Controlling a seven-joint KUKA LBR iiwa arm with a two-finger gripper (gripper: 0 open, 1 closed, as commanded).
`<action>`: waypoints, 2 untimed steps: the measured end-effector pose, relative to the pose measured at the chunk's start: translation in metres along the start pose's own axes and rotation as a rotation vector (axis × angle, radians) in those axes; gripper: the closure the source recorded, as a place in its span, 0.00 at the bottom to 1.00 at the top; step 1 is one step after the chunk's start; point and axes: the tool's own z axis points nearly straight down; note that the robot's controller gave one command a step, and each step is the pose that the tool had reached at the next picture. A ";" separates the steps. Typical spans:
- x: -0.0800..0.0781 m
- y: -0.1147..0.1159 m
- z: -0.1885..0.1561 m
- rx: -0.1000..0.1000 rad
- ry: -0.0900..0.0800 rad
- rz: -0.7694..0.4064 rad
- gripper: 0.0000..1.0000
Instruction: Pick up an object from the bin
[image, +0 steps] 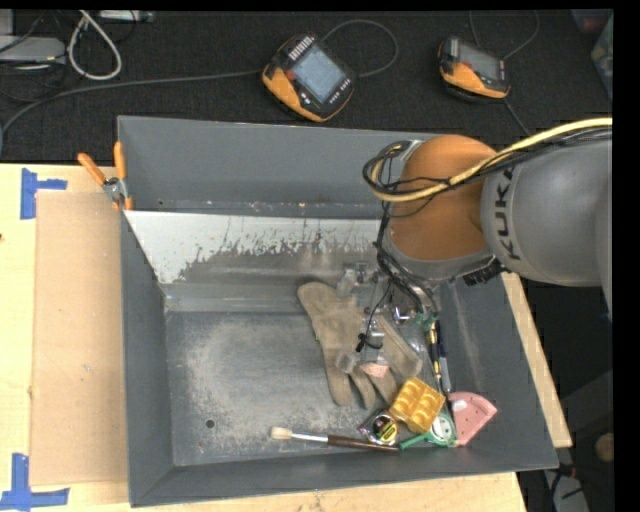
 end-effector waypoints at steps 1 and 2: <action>-0.002 0.000 -0.004 0.000 -0.007 0.001 1.00; -0.002 0.000 -0.004 0.000 -0.007 0.001 1.00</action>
Offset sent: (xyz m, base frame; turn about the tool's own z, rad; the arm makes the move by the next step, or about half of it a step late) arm 0.0000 0.0000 0.0000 0.0000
